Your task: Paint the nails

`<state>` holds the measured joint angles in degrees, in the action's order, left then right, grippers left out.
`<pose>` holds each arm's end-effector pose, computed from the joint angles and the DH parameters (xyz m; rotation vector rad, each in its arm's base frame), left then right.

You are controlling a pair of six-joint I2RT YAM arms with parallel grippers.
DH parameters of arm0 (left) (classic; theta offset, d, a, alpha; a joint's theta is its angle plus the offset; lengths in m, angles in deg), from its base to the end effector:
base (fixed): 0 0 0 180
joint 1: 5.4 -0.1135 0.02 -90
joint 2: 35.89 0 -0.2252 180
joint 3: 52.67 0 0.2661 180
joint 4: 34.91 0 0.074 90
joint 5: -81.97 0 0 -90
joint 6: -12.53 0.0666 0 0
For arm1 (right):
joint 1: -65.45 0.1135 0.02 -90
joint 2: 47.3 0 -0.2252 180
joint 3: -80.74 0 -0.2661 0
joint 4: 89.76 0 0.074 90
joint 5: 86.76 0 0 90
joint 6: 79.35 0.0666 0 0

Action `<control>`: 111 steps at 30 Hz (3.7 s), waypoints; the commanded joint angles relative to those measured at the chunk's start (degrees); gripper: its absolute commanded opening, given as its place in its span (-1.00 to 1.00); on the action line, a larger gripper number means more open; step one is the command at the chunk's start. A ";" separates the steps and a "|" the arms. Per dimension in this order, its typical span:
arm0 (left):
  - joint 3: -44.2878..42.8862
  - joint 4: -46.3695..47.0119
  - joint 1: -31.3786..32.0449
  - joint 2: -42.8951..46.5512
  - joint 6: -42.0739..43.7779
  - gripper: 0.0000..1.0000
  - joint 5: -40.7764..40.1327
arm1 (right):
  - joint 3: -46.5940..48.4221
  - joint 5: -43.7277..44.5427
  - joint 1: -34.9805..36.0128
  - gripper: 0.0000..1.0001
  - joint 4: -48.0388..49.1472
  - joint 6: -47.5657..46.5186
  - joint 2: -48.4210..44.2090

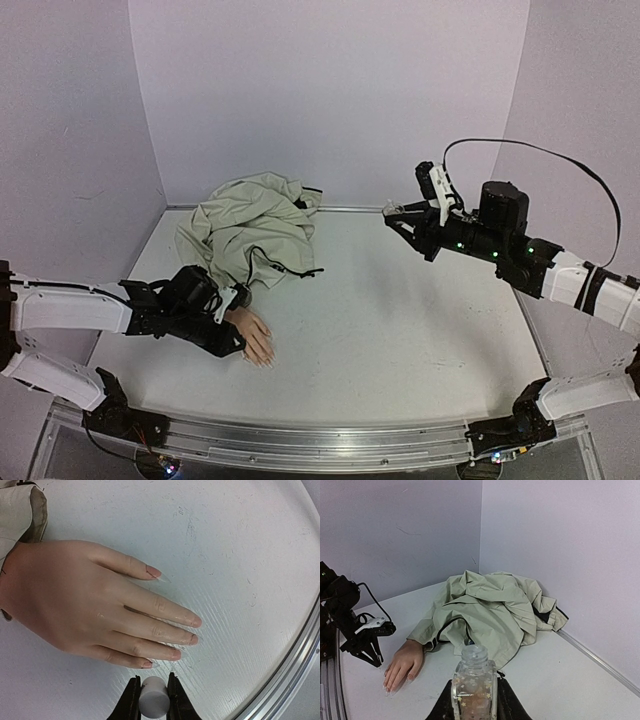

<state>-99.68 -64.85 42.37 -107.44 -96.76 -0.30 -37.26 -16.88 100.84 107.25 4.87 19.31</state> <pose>0.1763 -0.2075 0.1027 0.7022 2.5356 -0.6135 0.2551 0.2093 0.3281 -0.7630 1.1736 0.6689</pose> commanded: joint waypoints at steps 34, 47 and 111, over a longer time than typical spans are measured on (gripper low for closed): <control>-0.95 4.61 -1.54 -1.71 3.55 -1.00 2.24 | 0.95 -1.33 0.11 -1.00 3.59 -0.22 0.80; -1.79 4.04 -1.63 -3.60 3.39 -1.00 2.03 | 0.95 -1.20 0.11 -1.00 3.47 -0.20 0.54; -2.06 5.92 -1.63 -5.36 5.14 -1.00 3.34 | 1.30 -1.90 0.11 -1.00 3.44 -0.22 1.86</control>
<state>-99.81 -61.35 41.04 -112.81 -92.39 1.73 -37.26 -17.21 100.84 107.25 4.65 21.17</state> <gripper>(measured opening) 0.150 0.229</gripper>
